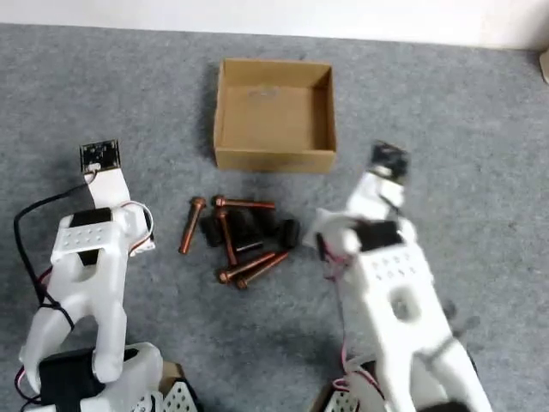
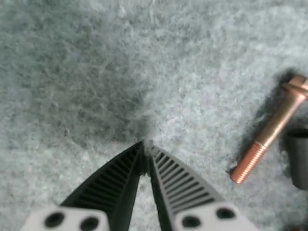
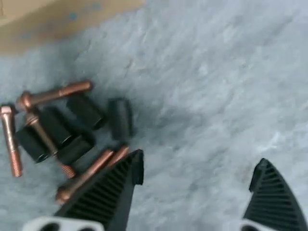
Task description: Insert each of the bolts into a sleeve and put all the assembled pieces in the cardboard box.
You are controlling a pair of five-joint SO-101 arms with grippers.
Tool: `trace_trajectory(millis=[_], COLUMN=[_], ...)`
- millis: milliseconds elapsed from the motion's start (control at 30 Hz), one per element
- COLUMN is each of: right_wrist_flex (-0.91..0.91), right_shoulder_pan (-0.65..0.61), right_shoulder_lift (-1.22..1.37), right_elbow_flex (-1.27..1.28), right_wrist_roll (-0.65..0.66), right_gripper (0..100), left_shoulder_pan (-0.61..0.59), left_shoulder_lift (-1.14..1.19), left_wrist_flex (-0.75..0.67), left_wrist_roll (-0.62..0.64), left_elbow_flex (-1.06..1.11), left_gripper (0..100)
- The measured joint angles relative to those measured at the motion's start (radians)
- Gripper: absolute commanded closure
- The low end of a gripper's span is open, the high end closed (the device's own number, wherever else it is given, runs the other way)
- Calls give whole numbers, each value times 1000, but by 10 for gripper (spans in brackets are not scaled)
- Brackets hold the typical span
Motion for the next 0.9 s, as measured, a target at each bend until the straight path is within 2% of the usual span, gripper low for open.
trace_trajectory(millis=[167, 300, 400, 600, 900], right_wrist_flex=[-110, -181, -189, -186, -173], right_shoulder_pan=[-147, -203, -213, -213, -219], right_shoulder_lift=[258, 434, 528, 611, 614], right_elbow_flex=[-87, -160, -222, -290, -292], right_wrist_roll=[-66, -74, -87, -206, -224], right_gripper=[670, 670, 670, 670, 670], left_shoulder_pan=[0, 0, 0, 0, 0], left_shoulder_lift=[0, 0, 0, 0, 0], left_wrist_flex=[0, 0, -6, -31, -31], left_wrist_roll=[0, 0, 0, 0, 0], left_elbow_flex=[0, 0, 0, 0, 0], left_gripper=[992, 992, 992, 992, 992])
